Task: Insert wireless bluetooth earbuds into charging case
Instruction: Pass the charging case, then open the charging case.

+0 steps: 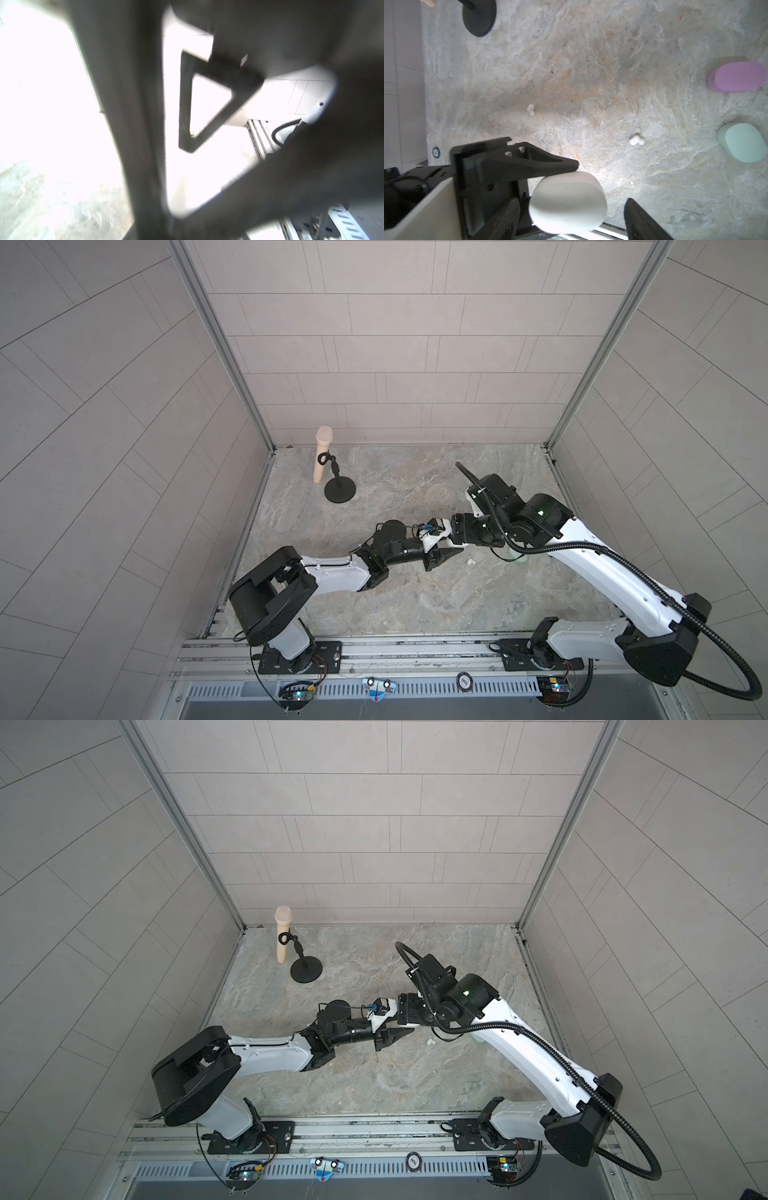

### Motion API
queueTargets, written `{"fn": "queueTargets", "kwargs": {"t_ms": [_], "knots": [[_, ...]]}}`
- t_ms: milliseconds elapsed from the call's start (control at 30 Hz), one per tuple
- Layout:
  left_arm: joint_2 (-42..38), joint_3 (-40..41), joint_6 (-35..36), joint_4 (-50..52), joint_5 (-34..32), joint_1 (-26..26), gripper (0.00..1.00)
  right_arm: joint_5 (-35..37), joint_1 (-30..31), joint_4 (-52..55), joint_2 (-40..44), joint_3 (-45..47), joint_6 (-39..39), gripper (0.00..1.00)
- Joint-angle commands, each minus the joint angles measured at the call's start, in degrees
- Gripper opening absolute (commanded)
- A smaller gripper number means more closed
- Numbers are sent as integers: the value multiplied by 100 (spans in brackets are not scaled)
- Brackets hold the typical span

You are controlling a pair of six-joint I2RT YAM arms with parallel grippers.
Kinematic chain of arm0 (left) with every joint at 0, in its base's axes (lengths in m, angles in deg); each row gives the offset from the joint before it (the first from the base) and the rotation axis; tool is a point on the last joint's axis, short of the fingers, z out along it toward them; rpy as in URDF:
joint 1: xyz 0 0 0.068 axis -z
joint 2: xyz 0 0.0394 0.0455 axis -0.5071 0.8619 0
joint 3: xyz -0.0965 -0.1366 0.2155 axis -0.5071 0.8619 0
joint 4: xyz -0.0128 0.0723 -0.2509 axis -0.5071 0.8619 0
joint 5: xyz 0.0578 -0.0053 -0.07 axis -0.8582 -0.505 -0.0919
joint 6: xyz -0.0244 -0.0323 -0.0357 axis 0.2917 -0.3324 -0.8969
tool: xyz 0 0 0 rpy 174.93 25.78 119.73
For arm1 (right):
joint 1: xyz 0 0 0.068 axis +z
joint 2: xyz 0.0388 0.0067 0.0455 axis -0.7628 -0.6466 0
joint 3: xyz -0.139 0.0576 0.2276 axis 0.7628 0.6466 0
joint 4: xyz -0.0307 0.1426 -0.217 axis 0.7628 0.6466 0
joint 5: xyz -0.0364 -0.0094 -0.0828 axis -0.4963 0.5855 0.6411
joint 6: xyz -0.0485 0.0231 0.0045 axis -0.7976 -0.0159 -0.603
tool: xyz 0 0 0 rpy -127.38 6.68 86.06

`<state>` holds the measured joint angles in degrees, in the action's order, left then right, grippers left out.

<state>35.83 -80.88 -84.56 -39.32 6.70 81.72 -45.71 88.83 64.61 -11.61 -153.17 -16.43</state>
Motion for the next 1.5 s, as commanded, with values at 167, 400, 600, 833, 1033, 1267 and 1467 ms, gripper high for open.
{"fn": "queueTargets", "kwargs": {"t_ms": [167, 400, 600, 833, 1033, 1267, 1467], "knots": [[-382, 396, -342, 16, 125, 36, 24, 218, -132, -19, 594, 34, -712, 85], [-1037, 658, -625, 293, 375, 20, 23, -188, -223, 14, 1029, 255, -2594, 84], [-1498, 737, -814, 571, 622, -48, 23, -625, 24, -400, 1560, 727, -3833, 81], [-1692, 648, -857, 741, 816, -106, 22, -494, 436, -731, 1680, 1030, -4377, 80], [-1777, 634, -786, 837, 827, -123, 21, -311, 684, -883, 1507, 1097, -4464, 79], [-1834, 643, -742, 874, 807, -116, 21, -267, 755, -984, 1446, 1202, -4469, 78], [-1850, 633, -714, 889, 810, -120, 21, -315, 874, -1091, 1388, 1278, -4471, 78]]}}
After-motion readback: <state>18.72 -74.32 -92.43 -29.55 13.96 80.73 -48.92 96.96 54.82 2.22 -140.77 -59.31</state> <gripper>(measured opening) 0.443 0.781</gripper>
